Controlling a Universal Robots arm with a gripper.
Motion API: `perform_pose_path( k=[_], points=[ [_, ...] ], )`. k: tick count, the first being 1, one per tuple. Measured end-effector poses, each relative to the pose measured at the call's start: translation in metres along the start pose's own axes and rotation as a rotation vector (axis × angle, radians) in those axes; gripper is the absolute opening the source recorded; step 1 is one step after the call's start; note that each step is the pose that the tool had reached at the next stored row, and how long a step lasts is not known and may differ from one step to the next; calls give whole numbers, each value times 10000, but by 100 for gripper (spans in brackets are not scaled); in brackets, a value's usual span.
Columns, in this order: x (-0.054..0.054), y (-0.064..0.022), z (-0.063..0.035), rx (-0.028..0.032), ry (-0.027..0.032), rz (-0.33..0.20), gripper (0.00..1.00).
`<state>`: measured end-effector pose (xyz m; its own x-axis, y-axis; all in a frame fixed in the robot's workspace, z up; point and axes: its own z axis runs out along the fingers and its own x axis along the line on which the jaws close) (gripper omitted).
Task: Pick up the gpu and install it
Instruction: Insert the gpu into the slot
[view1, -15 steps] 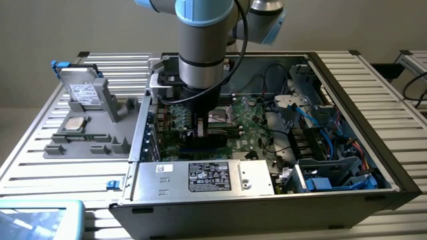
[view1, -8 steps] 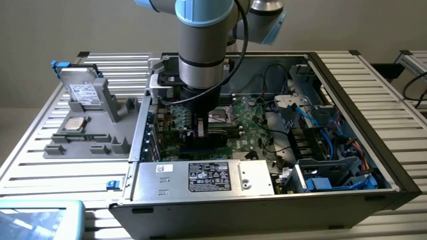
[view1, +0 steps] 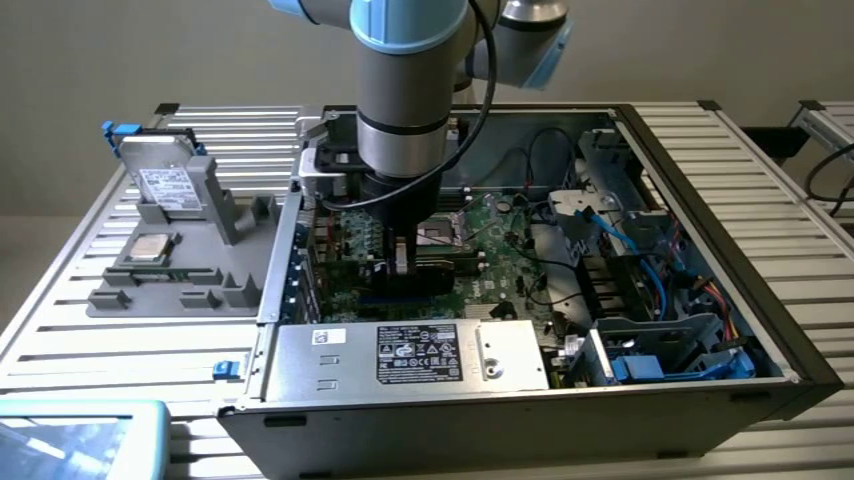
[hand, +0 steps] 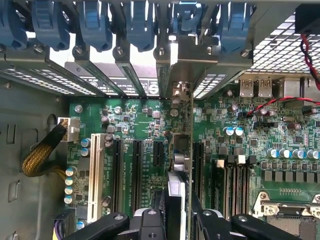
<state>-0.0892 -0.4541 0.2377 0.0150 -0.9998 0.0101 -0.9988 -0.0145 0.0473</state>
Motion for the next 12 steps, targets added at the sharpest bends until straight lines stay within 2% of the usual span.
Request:
perform_pose_path(
  k=[4,6,12],
  points=[
    [5,5,3,2,-6,0,29],
    [17,6,5,3,-31,-4,29],
    [23,6,3,0,-37,-5,29]
  ],
)
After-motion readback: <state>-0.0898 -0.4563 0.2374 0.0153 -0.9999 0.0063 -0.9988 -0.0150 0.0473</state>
